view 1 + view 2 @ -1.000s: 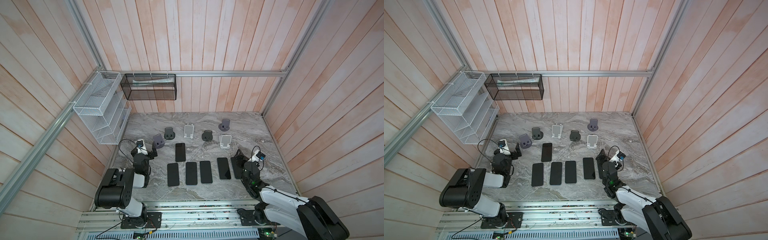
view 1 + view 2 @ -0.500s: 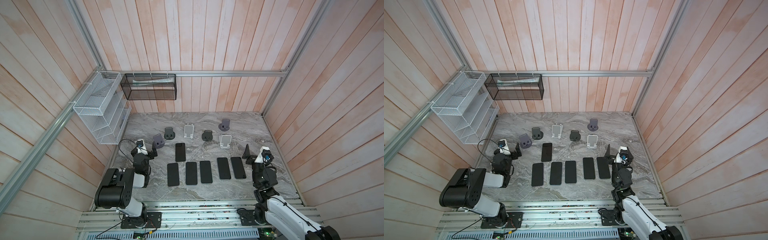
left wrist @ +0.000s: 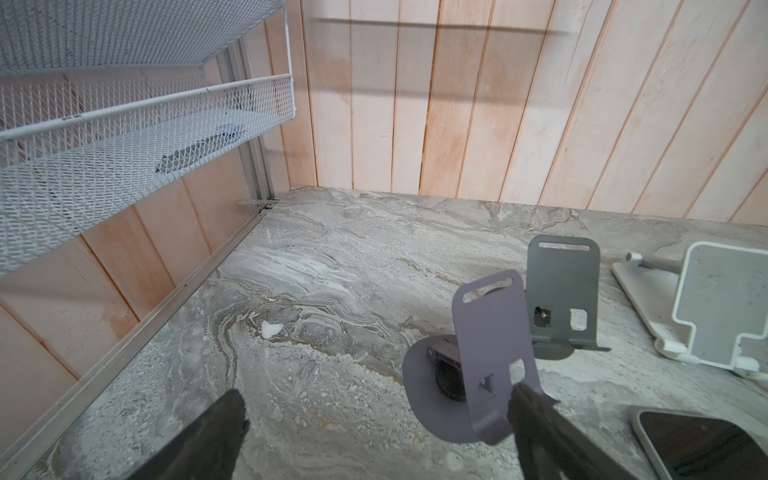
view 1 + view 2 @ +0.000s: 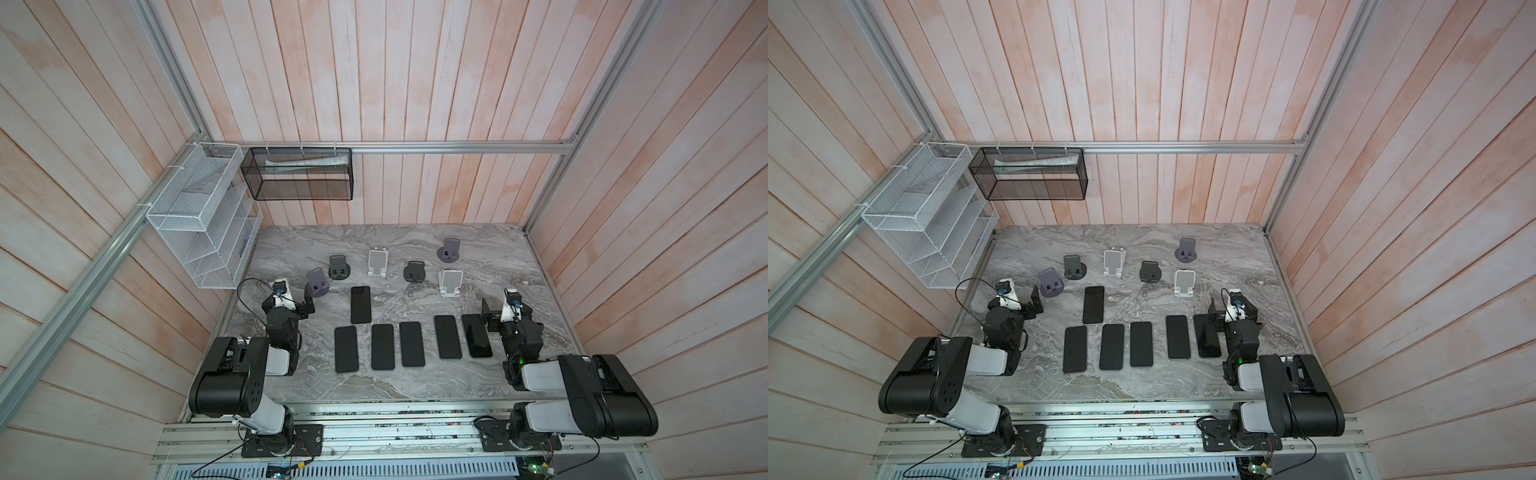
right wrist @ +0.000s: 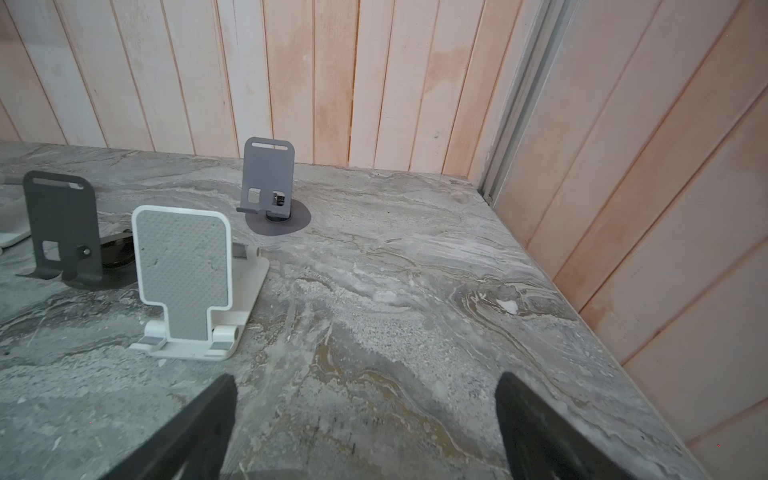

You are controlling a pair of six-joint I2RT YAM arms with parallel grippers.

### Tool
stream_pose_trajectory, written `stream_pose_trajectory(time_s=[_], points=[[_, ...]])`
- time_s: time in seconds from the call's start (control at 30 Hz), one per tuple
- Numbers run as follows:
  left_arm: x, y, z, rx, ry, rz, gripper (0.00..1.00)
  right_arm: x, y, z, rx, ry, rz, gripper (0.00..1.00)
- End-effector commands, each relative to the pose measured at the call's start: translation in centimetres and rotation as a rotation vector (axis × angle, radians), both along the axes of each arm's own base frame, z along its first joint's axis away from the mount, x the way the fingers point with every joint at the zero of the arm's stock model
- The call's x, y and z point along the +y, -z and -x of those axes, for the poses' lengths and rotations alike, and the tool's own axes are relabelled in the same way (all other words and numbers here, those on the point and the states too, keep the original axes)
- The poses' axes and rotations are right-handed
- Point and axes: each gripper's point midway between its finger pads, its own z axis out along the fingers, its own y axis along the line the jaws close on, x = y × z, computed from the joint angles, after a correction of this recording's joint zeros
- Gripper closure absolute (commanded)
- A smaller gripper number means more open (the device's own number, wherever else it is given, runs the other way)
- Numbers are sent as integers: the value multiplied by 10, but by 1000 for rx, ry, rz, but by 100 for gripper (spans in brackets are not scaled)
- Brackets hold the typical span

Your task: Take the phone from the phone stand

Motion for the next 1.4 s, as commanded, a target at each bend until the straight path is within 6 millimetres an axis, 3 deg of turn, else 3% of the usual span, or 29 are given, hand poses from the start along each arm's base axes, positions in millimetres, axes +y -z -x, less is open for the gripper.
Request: stream_pose_trajectory(time_s=[0.0, 0.07, 0.13, 1.37], points=[[-1, -4, -1, -10, 9, 8, 0, -19, -22, -9, -143, 66, -68, 2], [-1, -4, -1, -10, 9, 8, 0, -36, -2, -23, 1, 170, -108, 2], [-1, -4, -1, -8, 8, 7, 0, -40, -7, -26, -24, 182, -120, 2], [-1, -4, -1, -8, 8, 8, 0, -36, -4, -26, 4, 182, -82, 2]])
